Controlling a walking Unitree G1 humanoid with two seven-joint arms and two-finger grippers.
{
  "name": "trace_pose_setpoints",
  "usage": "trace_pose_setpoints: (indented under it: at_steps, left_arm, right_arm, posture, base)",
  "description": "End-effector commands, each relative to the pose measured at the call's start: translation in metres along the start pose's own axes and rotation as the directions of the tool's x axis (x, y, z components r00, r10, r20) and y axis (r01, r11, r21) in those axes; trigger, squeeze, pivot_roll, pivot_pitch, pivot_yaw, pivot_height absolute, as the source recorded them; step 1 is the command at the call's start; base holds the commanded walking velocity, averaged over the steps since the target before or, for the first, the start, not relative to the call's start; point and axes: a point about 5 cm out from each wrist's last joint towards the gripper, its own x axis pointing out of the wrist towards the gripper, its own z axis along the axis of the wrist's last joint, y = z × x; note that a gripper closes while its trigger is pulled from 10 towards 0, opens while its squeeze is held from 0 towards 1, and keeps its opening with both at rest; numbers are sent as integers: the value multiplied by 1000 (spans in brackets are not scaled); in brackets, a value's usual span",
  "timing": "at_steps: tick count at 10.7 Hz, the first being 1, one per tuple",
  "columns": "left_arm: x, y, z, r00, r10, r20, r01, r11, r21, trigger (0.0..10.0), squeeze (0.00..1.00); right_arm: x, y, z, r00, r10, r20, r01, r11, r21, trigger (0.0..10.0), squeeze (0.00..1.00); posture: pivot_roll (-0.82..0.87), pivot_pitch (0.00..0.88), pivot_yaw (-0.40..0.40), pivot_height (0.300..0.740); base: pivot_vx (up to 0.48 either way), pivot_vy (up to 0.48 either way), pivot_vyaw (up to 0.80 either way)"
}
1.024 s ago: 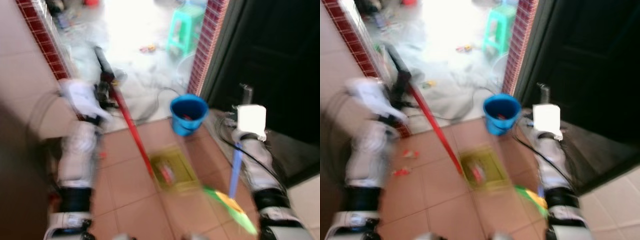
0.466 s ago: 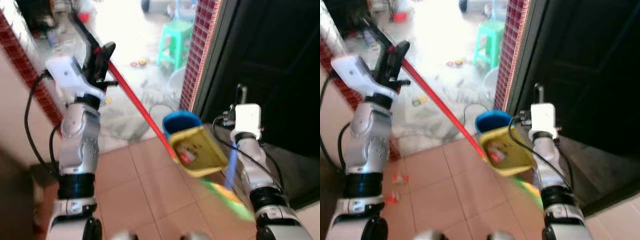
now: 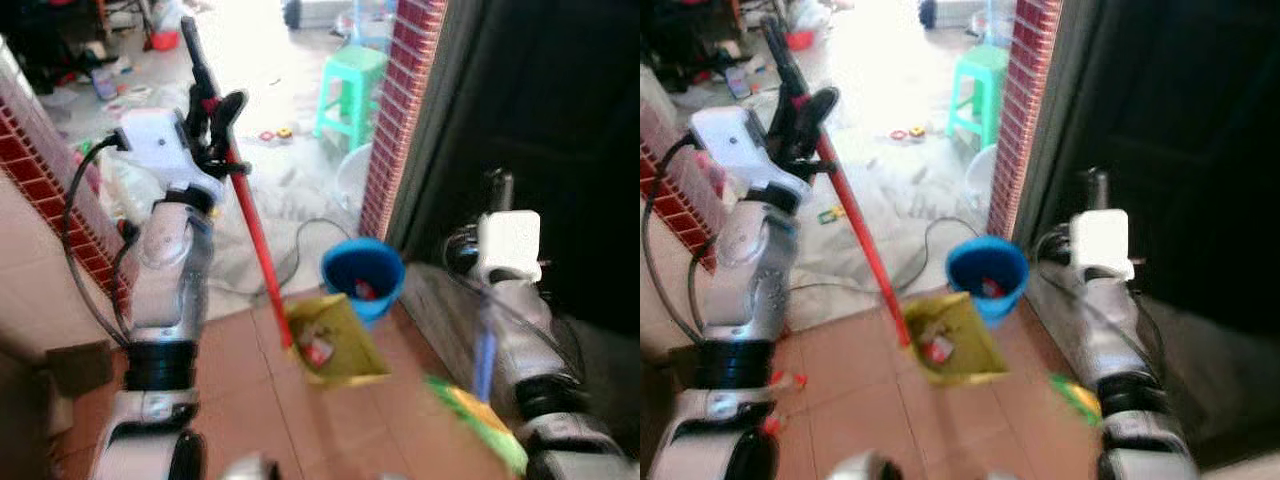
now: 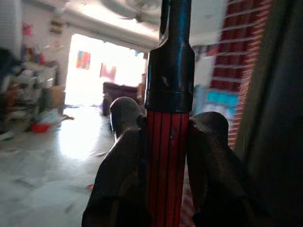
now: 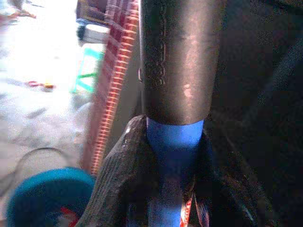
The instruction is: Sweep floor
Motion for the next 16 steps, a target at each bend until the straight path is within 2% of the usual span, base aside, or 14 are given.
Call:
trace_pose_setpoints:
  at_steps: [1,8,11,14,16]
  left_arm:
    - [8,-12,14,996,-33,82,33,999,-1,10000,0]
    - [19,-18,30,988,-40,147,40,999,1,10000,0]
    - [17,-22,16,992,-39,121,29,996,79,10000,0]
    - [16,-43,1,990,-91,108,75,987,144,10000,0]
    - [12,-65,-6,975,-198,105,173,962,211,10000,0]
  right_arm:
    - [2,-6,7,999,-18,38,18,1000,9,10000,0]
    - [1,-5,5,999,-15,30,15,1000,10,10000,0]
    - [1,-4,5,999,-8,31,7,1000,9,10000,0]
    - [3,-1,7,999,3,36,-3,1000,8,10000,0]
    - [4,-1,7,999,3,35,-3,1000,8,10000,0]
  posture:
    - [-77,0,23,740]
    - [-78,0,31,740]
    - [-82,0,26,740]
    - [-83,0,19,740]
    - [-84,0,21,740]
  base:
    - [454,0,0]
    - [453,0,0]
    - [453,0,0]
    - [458,0,0]
    - [0,0,0]
